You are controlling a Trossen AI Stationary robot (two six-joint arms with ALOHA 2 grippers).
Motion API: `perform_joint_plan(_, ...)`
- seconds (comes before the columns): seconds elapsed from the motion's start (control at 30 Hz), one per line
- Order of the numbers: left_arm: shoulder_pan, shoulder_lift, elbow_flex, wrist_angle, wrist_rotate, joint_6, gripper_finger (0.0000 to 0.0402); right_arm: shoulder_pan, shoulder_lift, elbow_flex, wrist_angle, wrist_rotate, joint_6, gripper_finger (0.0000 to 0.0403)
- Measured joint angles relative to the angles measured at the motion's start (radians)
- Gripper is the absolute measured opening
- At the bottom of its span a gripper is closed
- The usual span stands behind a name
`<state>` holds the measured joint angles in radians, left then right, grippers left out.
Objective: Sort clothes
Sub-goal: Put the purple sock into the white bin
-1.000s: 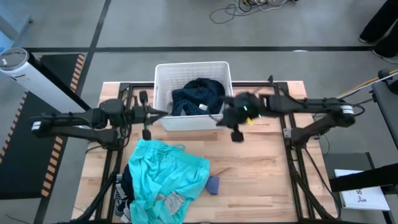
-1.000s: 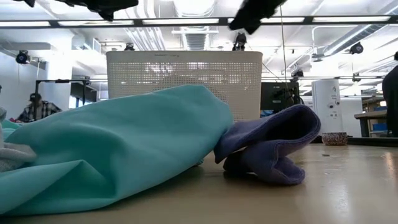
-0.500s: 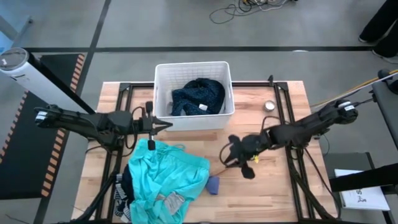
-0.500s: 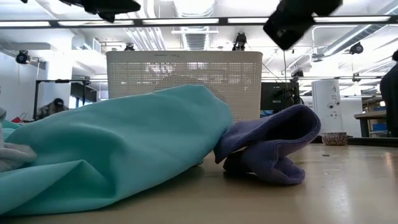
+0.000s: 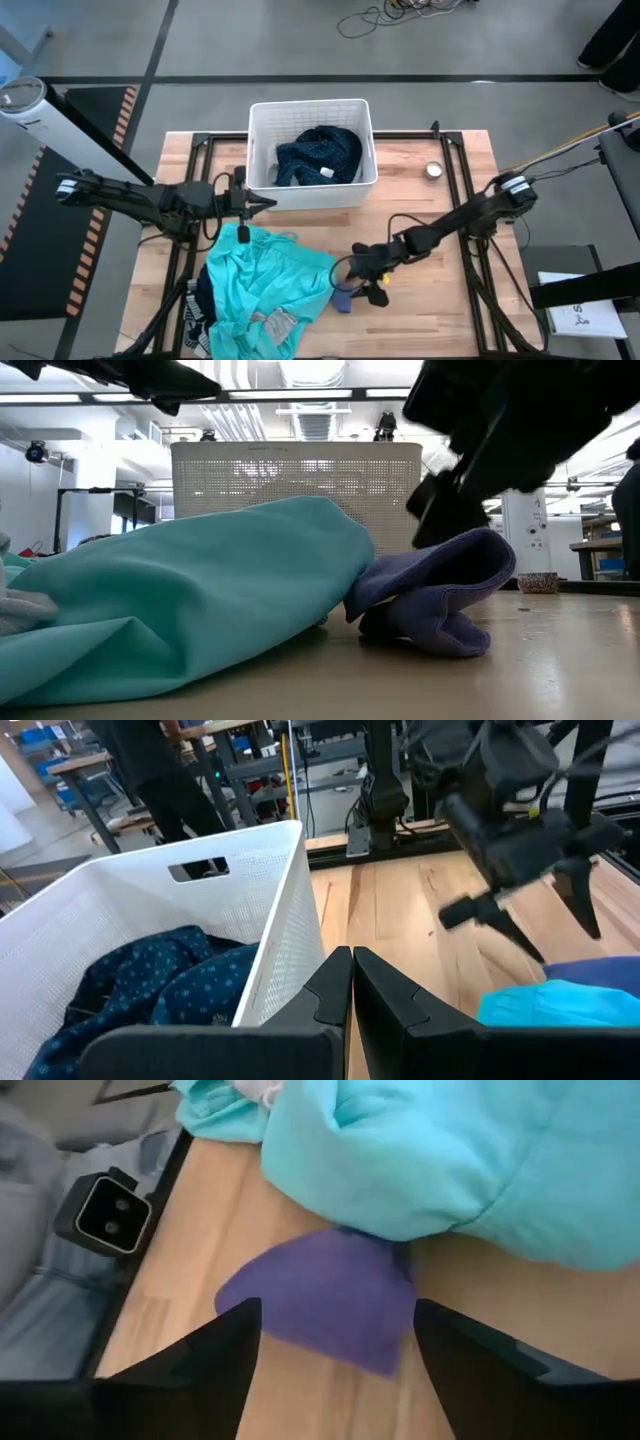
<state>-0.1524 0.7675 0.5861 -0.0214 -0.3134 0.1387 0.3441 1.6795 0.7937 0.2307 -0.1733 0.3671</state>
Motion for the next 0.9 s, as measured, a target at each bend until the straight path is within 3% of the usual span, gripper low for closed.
perform_joint_plan(0.17, 0.000, -0.001, 0.000, 0.000, 0.001, 0.000, 0.0000, -0.026, 0.071, 0.001, 0.094, -0.105, 0.036, 0.0263)
perform_joint_plan(0.37, 0.000, -0.001, 0.000, 0.002, 0.001, 0.000, 0.0000, -0.050, 0.130, 0.001, 0.185, -0.170, 0.045, 0.0246)
perform_joint_plan(0.8, 0.000, -0.001, 0.000, -0.001, 0.001, 0.001, 0.0000, -0.072, 0.195, 0.002, 0.230, -0.203, 0.090, 0.0207)
perform_joint_plan(0.9, 0.000, -0.001, 0.000, -0.001, 0.001, 0.001, 0.0000, -0.072, 0.195, 0.001, 0.228, -0.198, 0.089, 0.0175)
